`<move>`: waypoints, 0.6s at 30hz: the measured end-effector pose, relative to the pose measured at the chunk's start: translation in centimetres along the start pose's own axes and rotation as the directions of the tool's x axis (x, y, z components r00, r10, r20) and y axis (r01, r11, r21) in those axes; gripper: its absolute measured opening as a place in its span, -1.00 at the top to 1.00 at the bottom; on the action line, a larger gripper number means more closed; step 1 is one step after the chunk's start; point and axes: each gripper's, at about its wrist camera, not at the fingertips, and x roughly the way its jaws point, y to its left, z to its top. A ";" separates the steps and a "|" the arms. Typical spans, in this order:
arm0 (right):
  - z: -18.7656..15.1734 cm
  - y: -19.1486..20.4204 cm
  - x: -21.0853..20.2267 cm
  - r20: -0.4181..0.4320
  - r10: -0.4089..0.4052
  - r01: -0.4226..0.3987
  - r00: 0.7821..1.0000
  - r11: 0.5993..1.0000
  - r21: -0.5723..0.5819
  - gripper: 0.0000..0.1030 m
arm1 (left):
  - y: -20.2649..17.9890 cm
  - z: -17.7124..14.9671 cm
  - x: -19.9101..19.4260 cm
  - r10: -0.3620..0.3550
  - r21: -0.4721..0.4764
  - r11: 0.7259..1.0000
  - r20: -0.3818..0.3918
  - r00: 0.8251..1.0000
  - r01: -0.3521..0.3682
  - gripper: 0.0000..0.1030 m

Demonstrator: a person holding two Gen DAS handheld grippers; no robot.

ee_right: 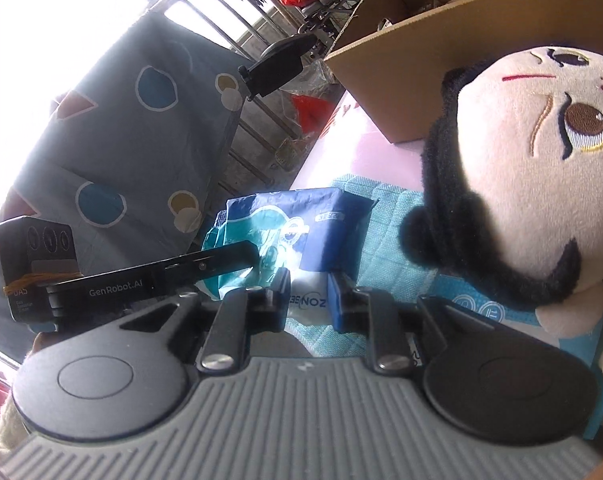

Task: Organize soft objects
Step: 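Grasp the blue wet-wipes pack with the right gripper and lift it, then lower the wipes pack onto the masks in the box, open right gripper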

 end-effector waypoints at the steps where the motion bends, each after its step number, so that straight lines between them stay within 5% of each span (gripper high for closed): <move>1: 0.3 0.4 -0.5 0.010 0.009 -0.009 1.000 1.000 -0.013 0.63 | -0.3 0.3 -0.6 0.001 0.006 1.000 0.013 1.000 -0.001 0.40; 10: 5.6 1.9 -4.9 0.126 0.046 -0.036 0.991 0.996 -0.082 0.63 | -4.1 4.1 -3.6 -0.032 0.088 0.996 0.127 0.991 0.021 0.39; 18: 11.2 -0.6 -7.8 0.224 0.002 0.007 0.975 0.999 -0.039 0.63 | -7.7 9.1 -1.0 -0.084 0.134 0.989 0.115 0.990 0.069 0.39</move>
